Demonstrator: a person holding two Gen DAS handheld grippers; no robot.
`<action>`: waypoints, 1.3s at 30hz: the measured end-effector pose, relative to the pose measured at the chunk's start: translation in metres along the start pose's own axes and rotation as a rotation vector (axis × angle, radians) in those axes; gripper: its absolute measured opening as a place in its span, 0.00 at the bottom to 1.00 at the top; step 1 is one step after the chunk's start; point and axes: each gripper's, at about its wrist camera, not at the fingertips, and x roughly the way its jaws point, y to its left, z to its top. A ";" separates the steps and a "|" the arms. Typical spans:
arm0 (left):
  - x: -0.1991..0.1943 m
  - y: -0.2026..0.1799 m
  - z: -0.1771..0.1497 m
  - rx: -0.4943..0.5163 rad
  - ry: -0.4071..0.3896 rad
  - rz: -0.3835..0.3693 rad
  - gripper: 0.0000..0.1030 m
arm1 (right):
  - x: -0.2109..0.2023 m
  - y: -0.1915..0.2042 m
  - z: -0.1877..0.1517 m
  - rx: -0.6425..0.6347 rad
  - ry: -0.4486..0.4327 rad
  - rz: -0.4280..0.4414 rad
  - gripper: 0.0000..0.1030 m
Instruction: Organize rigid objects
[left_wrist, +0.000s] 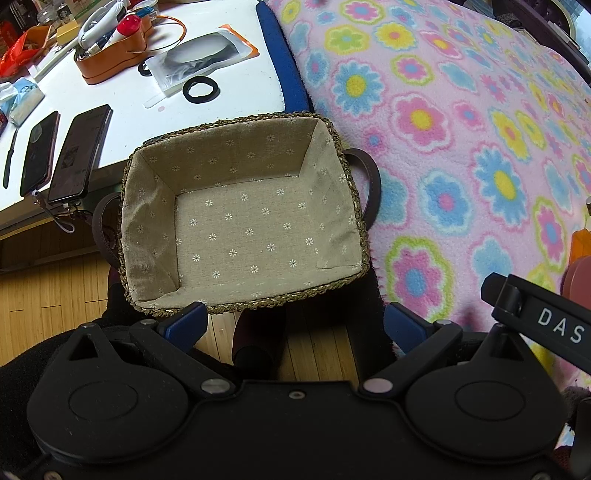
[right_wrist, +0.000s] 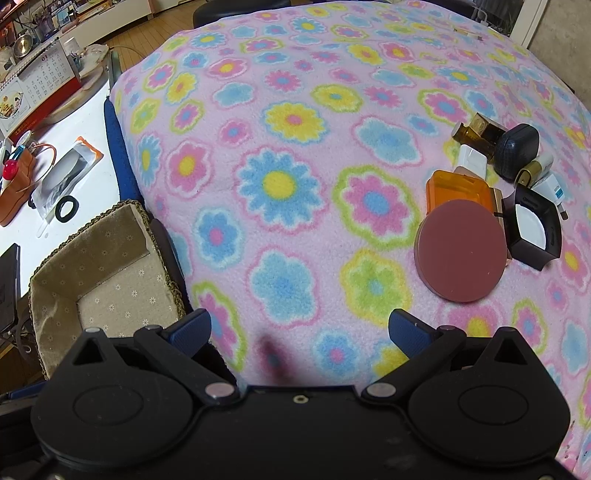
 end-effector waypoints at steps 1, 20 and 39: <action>0.000 0.000 0.000 0.000 0.000 0.000 0.96 | 0.000 0.000 0.000 0.000 -0.001 -0.001 1.00; -0.010 -0.035 -0.011 0.198 -0.054 -0.085 0.95 | -0.028 -0.078 0.001 0.132 -0.085 -0.060 0.99; 0.000 -0.081 -0.033 0.385 0.033 -0.119 0.94 | -0.002 -0.199 0.039 0.387 -0.079 -0.182 0.89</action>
